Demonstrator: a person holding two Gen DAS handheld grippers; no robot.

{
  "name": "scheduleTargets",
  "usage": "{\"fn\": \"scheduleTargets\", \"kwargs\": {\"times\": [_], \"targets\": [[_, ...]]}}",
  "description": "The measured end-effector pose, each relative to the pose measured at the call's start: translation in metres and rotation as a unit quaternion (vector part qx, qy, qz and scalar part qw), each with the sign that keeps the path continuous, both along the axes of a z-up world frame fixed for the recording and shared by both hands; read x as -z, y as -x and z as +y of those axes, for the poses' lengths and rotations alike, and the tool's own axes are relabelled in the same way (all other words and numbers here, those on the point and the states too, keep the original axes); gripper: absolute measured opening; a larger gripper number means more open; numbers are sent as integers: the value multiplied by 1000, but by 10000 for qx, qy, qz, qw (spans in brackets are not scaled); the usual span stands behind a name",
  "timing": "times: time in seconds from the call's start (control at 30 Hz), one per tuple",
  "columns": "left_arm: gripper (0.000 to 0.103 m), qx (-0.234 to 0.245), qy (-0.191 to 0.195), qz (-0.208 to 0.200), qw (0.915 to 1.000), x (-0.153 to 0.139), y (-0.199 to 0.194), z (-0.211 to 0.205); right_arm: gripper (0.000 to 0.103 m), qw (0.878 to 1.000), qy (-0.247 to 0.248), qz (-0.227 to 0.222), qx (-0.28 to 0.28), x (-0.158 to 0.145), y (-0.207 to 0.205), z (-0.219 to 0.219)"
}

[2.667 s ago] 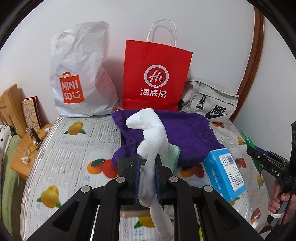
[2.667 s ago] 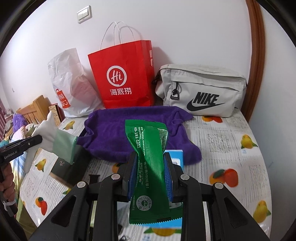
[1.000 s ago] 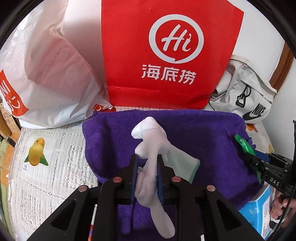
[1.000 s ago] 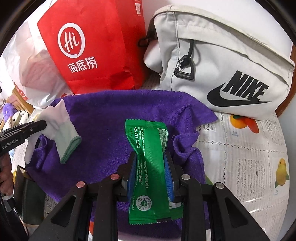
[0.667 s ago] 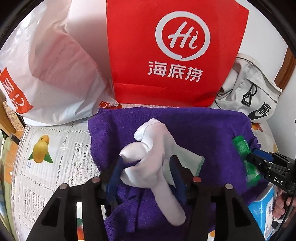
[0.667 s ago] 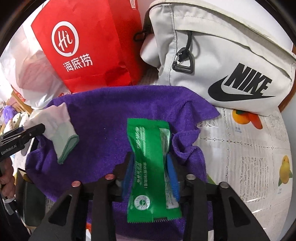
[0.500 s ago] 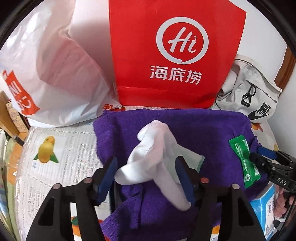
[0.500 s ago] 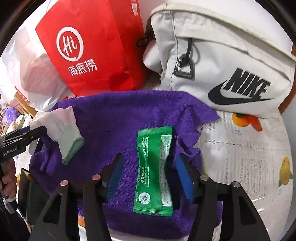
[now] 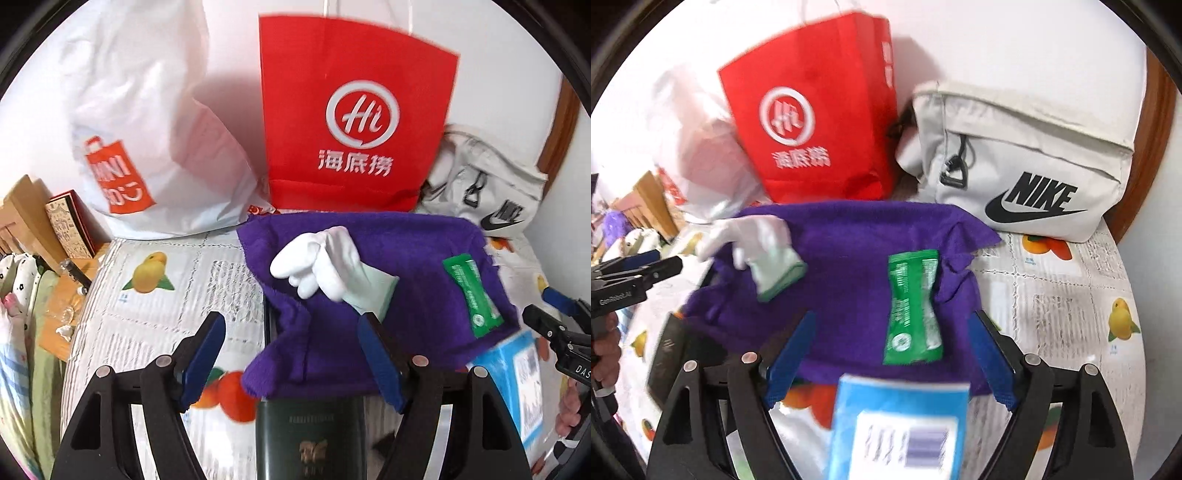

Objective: Organize soft objects
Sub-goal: 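Open both tools to release glove and packet on the purple towel, then grasp the white sponge with the left tool while the right tool grasps the yellow pouch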

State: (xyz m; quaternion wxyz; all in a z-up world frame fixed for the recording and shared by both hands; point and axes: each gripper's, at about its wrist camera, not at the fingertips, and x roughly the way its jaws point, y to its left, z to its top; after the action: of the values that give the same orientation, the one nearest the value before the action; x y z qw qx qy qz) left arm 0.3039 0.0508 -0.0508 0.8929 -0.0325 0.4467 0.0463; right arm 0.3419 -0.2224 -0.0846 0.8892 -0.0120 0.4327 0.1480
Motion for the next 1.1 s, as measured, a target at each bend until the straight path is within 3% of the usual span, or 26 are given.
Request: {"fn": "scheduleTargets", "kwargs": {"times": [0.2,0.37,0.6,0.8,1.1], "targets": [[73,16,322,-43,9995,-12,46,4,84,9989,-313,-148,324,-16,48,-8],[73,28,441,52,9990,-9,85,4,84,9990,-358,-52,256,-14,91,-6],[73,76,521,27,9986,-3,137,5,84,9997,-229,-69,-35,-5,166,8],[73,-4,590,159,9981,10,174,9,84,9973,-698,1,-228,11,218,4],[73,-129,819,234,9963,32,209,13,84,9932,-364,-504,-980,25,283,22]]}}
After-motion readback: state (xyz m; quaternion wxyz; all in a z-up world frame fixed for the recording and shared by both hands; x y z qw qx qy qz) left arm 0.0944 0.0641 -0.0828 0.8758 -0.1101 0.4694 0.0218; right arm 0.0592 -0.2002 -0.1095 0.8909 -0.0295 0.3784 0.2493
